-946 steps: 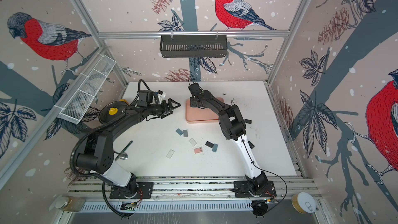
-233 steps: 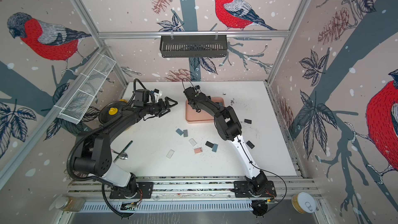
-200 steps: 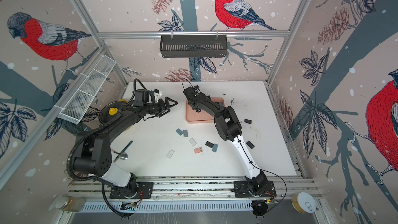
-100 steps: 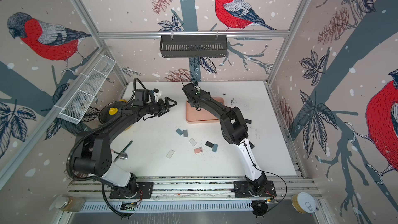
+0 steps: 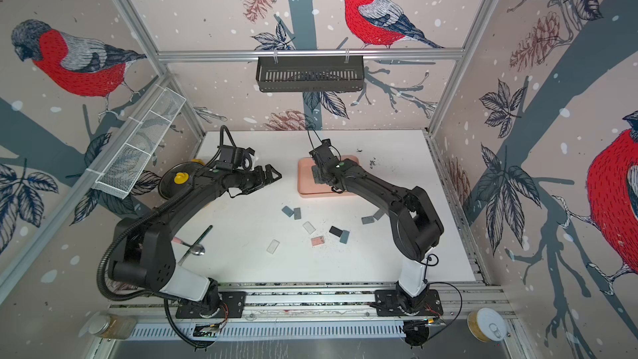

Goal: Put the eraser in the storage box
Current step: Pick up the eraser from the center of the board.

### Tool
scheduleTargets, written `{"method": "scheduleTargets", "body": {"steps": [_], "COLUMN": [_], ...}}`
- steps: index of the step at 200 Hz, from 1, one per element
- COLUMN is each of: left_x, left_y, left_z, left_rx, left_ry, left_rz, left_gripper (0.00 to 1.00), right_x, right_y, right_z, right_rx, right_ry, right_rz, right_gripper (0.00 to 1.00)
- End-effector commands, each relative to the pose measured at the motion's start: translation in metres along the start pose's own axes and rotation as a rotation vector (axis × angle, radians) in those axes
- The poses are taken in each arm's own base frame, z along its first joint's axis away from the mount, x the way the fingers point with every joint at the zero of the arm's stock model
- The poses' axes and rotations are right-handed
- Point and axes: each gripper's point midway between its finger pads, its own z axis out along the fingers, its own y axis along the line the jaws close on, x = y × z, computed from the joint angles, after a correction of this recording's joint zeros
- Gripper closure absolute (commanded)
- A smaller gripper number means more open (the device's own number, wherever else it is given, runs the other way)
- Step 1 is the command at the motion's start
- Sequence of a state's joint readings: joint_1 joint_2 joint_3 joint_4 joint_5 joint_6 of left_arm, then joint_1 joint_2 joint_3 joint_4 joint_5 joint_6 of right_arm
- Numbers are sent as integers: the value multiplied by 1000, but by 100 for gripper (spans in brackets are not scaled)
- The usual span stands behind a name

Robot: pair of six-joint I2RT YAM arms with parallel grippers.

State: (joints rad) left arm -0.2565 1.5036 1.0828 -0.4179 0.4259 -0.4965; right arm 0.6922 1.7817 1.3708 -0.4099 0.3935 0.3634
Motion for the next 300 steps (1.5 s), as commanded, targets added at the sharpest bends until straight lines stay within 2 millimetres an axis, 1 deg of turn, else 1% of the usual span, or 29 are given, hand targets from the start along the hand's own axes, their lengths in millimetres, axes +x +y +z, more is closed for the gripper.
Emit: {"method": "scheduleTargets", "body": {"steps": [1, 24, 29, 31, 37, 60, 83, 105, 137, 164, 191, 223, 247, 267, 300], "left_x": [32, 59, 60, 67, 75, 99, 121, 135, 152, 168, 183, 199, 205, 210, 213], "left_y": [15, 21, 19, 23, 25, 29, 37, 39, 40, 46, 45, 53, 59, 60, 62], "left_z": [3, 11, 11, 13, 14, 20, 28, 32, 26, 21, 20, 19, 16, 16, 17], "left_rx": [-148, -201, -199, -206, -211, -234, -270, -301, -350, -403, -438, -472, -485, -469, -469], "left_ry": [74, 116, 111, 125, 137, 167, 210, 233, 246, 268, 287, 309, 303, 305, 309], "left_rz": [57, 72, 76, 74, 74, 89, 106, 125, 165, 186, 190, 172, 150, 132, 126], "left_gripper": [3, 4, 4, 4, 4, 4, 5, 9, 13, 17, 18, 21, 25, 32, 36], "right_x": [-3, 11, 14, 15, 19, 29, 38, 45, 54, 55, 54, 52, 51, 49, 46], "right_y": [9, 7, 7, 7, 6, 3, -6, -11, -13, -18, -20, -22, -24, -24, -24], "right_z": [-13, -22, -25, -26, -28, -38, -40, -39, -38, -39, -43, -46, -47, -47, -48], "right_rx": [-87, -112, -119, -123, -134, -161, -138, -118, -113, -101, -101, -103, -103, -107, -113], "right_ry": [-45, -42, -43, -44, -47, -62, -59, -50, -35, -43, -53, -62, -65, -67, -75], "right_rz": [8, -15, -16, -17, -16, -13, -17, -18, -16, 2, 17, 25, 30, 32, 40], "right_gripper": [1, 1, 1, 1, 1, 1, 1, 1, 1, 1, 1, 1, 1, 1, 1]}}
